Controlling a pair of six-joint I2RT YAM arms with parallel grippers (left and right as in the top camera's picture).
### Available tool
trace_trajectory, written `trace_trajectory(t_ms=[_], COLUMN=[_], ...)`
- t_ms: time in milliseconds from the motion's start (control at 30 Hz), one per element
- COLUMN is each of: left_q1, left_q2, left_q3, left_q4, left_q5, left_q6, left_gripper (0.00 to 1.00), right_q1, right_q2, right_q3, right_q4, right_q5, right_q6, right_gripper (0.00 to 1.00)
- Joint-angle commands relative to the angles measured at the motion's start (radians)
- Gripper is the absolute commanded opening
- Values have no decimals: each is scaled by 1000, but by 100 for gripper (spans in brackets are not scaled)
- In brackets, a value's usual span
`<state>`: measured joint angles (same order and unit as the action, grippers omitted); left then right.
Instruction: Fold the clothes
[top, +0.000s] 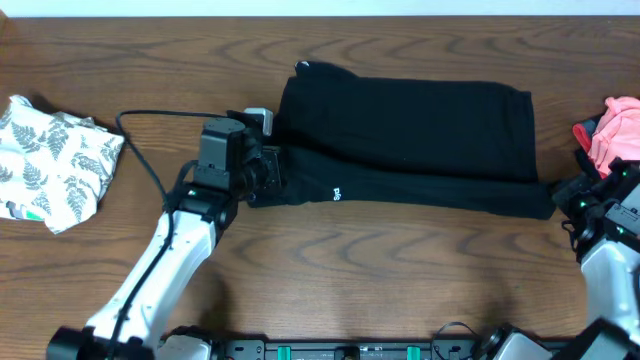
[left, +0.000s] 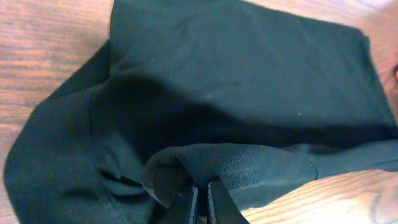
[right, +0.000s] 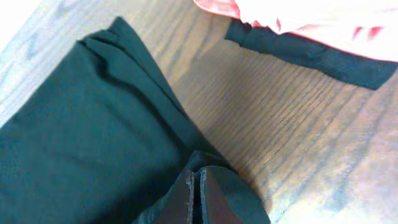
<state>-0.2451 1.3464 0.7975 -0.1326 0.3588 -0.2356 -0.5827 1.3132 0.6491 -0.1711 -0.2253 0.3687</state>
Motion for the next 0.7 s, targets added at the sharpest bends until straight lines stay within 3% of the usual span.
trace_trajectory(t_ms=[0, 667], left_q1=[0, 0], left_q2=[50, 185], left_q3=[20, 20], left_q4=[13, 60], left_q5=[-21, -86], left_q6=[2, 1], left_gripper=[6, 6], right_q1=[8, 8], right_q2=[66, 255], right_q3=[20, 20], right_q4=[27, 143], right_q5=[23, 23], right_q6=[20, 27], right_gripper=[1, 1])
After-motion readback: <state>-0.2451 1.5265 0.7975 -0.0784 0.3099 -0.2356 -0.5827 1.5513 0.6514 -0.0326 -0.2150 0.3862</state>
